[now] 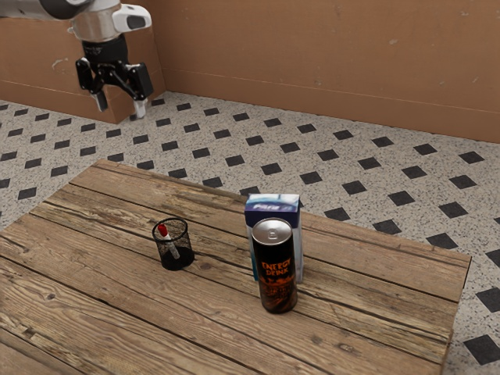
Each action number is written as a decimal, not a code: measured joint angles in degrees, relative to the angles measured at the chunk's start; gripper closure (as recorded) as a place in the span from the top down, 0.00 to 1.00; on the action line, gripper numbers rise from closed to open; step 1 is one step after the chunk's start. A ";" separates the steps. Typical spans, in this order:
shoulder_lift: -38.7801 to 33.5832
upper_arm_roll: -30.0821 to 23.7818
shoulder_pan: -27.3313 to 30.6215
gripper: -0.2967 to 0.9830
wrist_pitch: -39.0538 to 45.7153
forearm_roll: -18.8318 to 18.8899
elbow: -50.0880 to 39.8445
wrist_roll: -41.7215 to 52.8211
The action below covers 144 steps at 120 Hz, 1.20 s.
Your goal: Take the marker out of the pen holder and place it to the left of the pen holder.
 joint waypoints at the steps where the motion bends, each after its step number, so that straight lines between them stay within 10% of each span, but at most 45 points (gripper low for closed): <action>1: 0.01 -0.02 -0.02 0.77 -0.07 -0.01 0.16 0.00; 58: 19.20 0.16 0.21 0.77 14.02 -4.38 0.89 0.00; 89: 0.18 -3.68 -0.45 0.77 43.58 -4.24 -37.47 0.13; 144: -8.55 -1.79 0.10 0.77 67.90 -2.23 -56.70 4.12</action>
